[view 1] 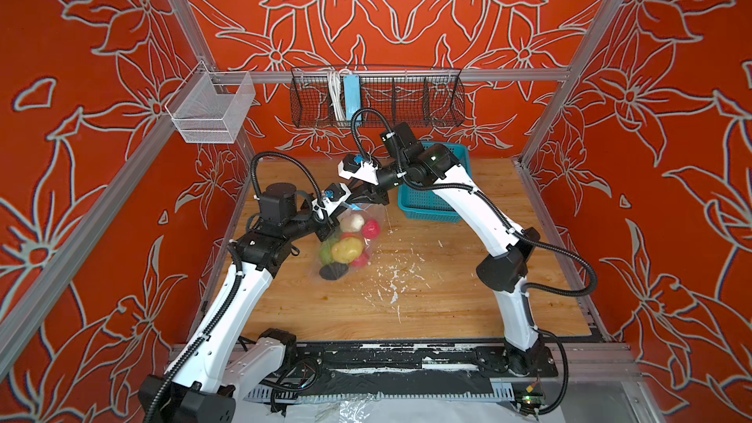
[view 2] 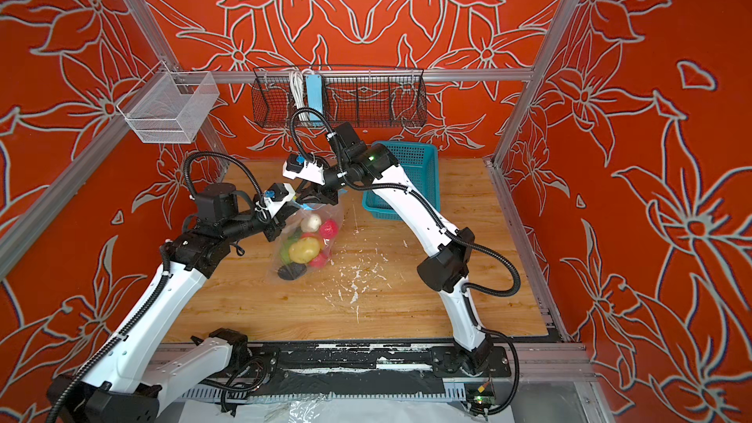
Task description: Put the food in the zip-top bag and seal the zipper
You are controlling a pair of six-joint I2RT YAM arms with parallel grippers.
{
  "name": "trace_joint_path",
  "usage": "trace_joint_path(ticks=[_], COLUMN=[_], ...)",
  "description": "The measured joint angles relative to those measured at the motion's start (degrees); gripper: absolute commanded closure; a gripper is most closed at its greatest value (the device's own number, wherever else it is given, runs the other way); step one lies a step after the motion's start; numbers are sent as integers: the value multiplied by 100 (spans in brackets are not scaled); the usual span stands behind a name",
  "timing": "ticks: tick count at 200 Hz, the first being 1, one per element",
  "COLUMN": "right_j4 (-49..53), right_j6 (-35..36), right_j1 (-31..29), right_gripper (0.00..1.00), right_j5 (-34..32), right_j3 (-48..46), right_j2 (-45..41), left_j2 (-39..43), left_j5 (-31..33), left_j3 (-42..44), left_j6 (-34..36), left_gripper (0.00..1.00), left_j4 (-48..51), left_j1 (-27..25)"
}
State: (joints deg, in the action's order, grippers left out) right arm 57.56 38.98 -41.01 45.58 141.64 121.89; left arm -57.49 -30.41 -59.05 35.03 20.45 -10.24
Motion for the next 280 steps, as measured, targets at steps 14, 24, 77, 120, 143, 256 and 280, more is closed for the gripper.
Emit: trace_joint_path(ticks=[14,24,77,120,143,256,280], right_j4=[26,37,79,83,72,-138,-229], right_j6=[0,0,-9,-103,-199,-529,-586], right_j1=[7,17,26,33,33,4,2], right_gripper=[70,70,68,67,68,68,67], right_j5=[20,35,140,188,251,387,431], right_j3=[-4,-7,-7,-7,-7,-7,-7], right_j2=[-4,-9,-9,-11,-17,-22,-22], left_j2=[0,0,2,2,2,2,2], left_j5=[17,35,48,48,44,4,2], left_j3=[0,0,0,4,28,76,76], left_j6=[13,17,15,13,11,11,11], left_gripper=[100,100,100,100,100,100,100], left_j4=[-2,-9,-42,-42,-55,-85,-85], left_j1=[0,0,0,0,0,0,0])
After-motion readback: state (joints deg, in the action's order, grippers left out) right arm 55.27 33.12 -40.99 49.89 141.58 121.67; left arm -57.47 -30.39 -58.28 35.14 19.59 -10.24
